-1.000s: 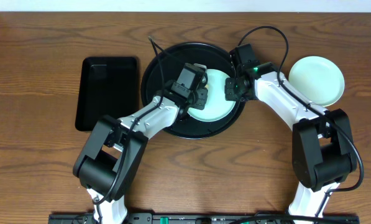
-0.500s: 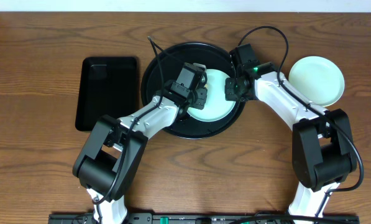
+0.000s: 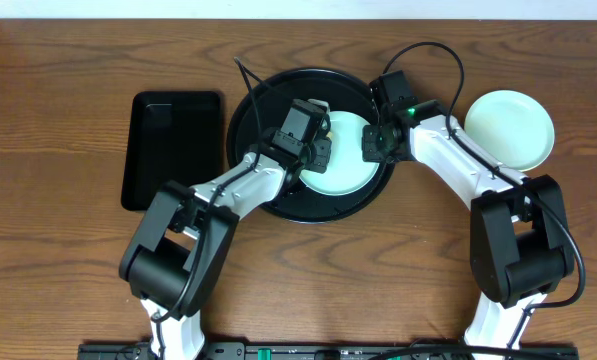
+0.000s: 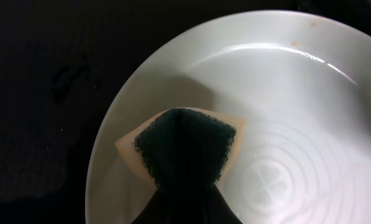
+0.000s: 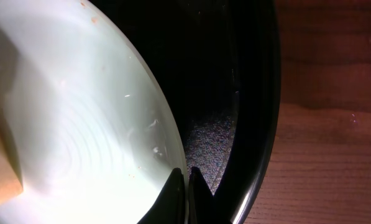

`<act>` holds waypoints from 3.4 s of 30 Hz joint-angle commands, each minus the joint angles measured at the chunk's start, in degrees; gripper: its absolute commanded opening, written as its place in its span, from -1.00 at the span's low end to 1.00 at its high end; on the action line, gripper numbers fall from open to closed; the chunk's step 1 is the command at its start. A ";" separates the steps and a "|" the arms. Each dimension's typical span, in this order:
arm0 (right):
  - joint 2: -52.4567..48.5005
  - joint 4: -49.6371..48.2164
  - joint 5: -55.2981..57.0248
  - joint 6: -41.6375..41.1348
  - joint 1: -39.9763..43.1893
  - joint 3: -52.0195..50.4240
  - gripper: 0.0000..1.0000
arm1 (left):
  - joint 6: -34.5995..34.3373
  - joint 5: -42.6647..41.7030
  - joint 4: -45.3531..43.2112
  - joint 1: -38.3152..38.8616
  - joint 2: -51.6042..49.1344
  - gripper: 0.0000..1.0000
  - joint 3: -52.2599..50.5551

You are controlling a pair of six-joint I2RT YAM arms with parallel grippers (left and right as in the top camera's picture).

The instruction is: Clean dirty plates on tray and stack at the side

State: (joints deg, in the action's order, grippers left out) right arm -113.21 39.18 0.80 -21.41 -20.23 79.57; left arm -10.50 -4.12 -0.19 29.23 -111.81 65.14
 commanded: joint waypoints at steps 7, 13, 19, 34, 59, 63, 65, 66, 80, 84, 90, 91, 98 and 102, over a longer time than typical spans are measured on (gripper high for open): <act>-0.15 0.09 -0.26 0.87 0.28 -0.48 -0.98 | 0.31 0.68 -2.73 -3.32 -2.16 -0.85 -1.18; -0.17 0.04 -0.26 0.87 0.28 -0.48 -0.98 | 0.33 0.04 -3.89 -4.81 -2.19 -0.85 -1.18; -0.17 0.04 -0.26 0.85 0.28 -0.48 -0.98 | 0.33 0.04 -7.15 -4.79 -2.21 -0.85 -1.18; -0.15 0.04 -0.26 0.87 0.28 -0.48 -0.98 | 0.37 -1.86 -17.90 -5.25 -4.09 -0.84 0.09; 2.84 2.23 3.54 6.10 -1.25 8.57 -0.98 | -6.12 -2.12 32.50 -26.93 31.02 -0.85 4.46; 5.95 6.82 14.67 11.80 -5.01 18.78 -0.97 | -5.55 -4.22 38.77 -31.32 30.69 -0.85 4.17; 7.15 7.65 20.59 15.61 -8.00 22.60 -0.98 | -3.02 -6.03 38.95 -32.87 30.67 -0.85 3.50; 7.61 7.82 24.13 17.97 -10.01 24.30 -0.98 | -2.43 -6.14 38.97 -33.35 30.56 -0.85 3.30; 2.89 0.81 71.10 30.95 -29.38 25.62 -0.98 | -0.31 -13.66 38.45 -34.69 27.41 -0.85 3.21; 1.49 0.66 71.34 30.18 -28.70 25.62 -0.98 | 0.66 -16.33 38.29 -34.69 26.56 -0.85 3.21; 1.16 6.86 55.43 22.64 -25.79 25.64 -0.99 | 0.66 -24.76 37.00 -34.16 26.58 -0.85 3.21; 1.25 8.61 51.23 20.44 -24.74 25.66 -0.99 | 0.63 -25.66 36.98 -33.68 26.58 -0.85 3.21; 1.33 16.96 16.13 13.53 -11.28 25.64 -0.98 | 0.59 -25.86 34.32 -25.57 26.58 -0.84 3.21; 1.33 20.13 7.61 13.53 -6.23 25.64 -0.98 | -1.25 -24.13 27.56 -20.46 26.56 -0.85 3.21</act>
State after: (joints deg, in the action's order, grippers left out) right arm -112.05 58.11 22.02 -5.43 -28.47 105.25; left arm -10.63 -28.42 30.04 6.11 -84.97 68.79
